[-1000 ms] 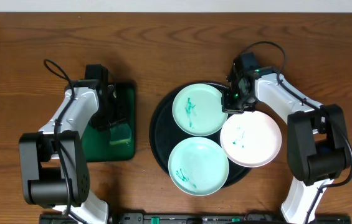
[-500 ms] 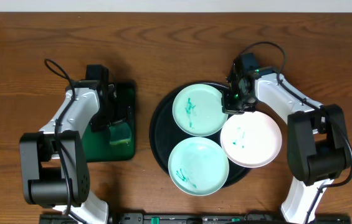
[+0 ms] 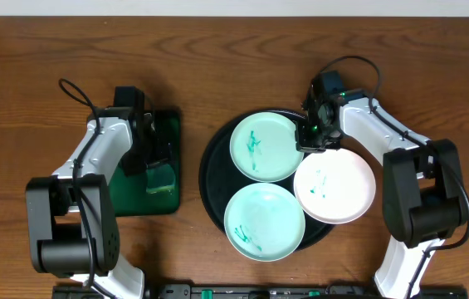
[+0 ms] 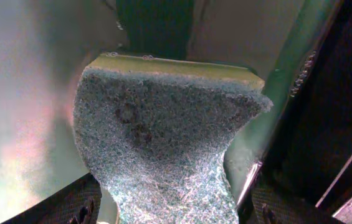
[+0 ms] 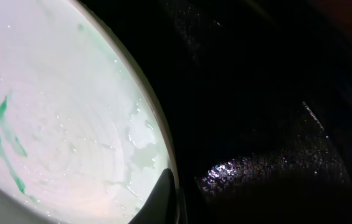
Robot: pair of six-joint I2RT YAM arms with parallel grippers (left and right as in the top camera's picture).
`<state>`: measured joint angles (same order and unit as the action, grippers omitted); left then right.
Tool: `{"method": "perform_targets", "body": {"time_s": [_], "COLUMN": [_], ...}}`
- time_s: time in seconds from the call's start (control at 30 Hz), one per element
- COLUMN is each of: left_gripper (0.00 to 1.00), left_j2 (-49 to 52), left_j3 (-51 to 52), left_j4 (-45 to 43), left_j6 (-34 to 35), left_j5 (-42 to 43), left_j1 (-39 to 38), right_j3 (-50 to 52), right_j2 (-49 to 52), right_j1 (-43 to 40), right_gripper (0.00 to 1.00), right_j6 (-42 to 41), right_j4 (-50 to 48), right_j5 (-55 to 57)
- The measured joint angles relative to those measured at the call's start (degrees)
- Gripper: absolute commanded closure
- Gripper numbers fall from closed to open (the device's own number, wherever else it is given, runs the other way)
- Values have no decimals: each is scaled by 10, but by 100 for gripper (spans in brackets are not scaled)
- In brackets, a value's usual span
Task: Clean dirty plates on tray and stack at the side
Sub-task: 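Close the left gripper on the sponge and pinch it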
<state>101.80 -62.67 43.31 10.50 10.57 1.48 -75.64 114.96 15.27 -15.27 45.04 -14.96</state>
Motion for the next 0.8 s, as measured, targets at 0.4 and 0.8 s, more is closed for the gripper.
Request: {"method": "perform_targets", "body": {"time_s": [0.4,0.8], "left_gripper": [34,36], "left_j2": [0,0], "left_j3": [0,6], "left_j4": [4,3], "left_j6": [0,0], "left_j5": [-2,-10], "left_j1": [0,0], "right_j3": [0,0], "right_j2": [0,0], "right_j1": [0,0], "right_gripper": [99,99], "right_j6": [0,0], "right_j4": [0,-1], "right_j5": [0,0]}}
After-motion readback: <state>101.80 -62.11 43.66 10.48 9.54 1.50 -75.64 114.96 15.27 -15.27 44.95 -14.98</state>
